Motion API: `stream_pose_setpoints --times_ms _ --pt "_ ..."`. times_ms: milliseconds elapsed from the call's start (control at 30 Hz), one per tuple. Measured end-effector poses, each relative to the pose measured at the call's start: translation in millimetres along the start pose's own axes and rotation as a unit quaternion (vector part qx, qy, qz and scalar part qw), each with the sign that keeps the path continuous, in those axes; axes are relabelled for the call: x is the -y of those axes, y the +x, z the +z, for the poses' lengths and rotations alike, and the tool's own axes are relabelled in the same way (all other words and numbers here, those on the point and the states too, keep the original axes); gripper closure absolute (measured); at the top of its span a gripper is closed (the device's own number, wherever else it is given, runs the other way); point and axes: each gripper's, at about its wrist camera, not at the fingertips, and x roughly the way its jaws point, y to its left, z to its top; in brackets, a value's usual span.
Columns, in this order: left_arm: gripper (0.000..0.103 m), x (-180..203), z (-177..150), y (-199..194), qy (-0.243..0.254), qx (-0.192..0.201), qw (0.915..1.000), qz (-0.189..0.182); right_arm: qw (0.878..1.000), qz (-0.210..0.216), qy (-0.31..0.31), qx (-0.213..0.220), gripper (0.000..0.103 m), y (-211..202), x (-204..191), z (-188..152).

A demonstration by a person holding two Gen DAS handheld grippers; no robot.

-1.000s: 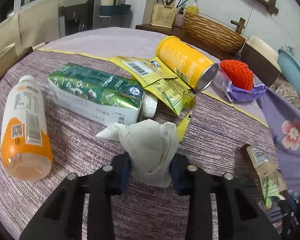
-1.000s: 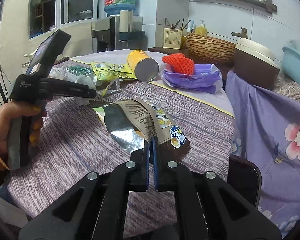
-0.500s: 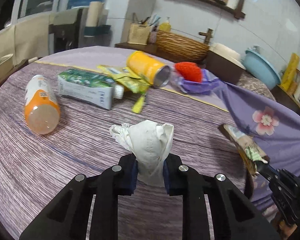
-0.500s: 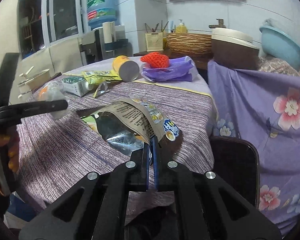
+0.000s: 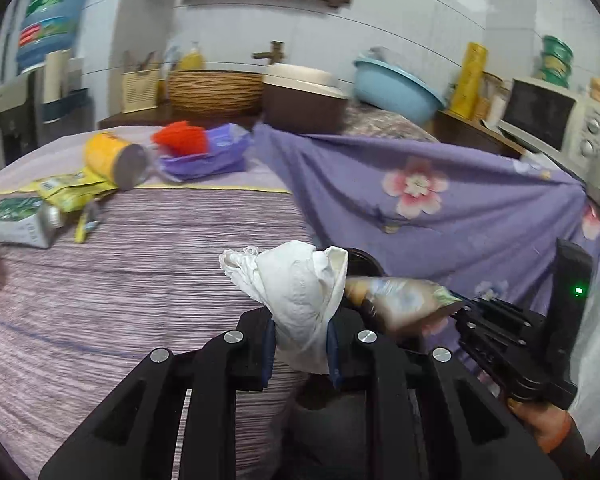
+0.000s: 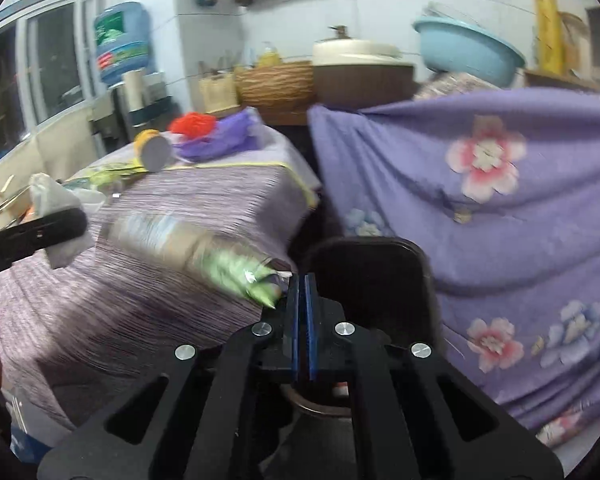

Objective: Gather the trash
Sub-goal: 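Carry bag and tissue over the black bin and open both tools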

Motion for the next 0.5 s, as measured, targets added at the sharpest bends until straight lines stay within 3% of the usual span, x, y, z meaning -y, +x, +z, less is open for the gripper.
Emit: stream_pose_setpoints --times_ms 400,500 --pt "0.082 46.8 -8.6 61.4 0.045 -0.043 0.9976 -0.029 0.997 -0.03 0.052 -0.049 0.099 65.7 65.5 -25.5" --pt "0.082 47.7 -10.6 65.0 0.046 -0.049 0.9973 -0.031 0.992 -0.035 0.078 -0.087 0.099 96.0 75.4 -37.3"
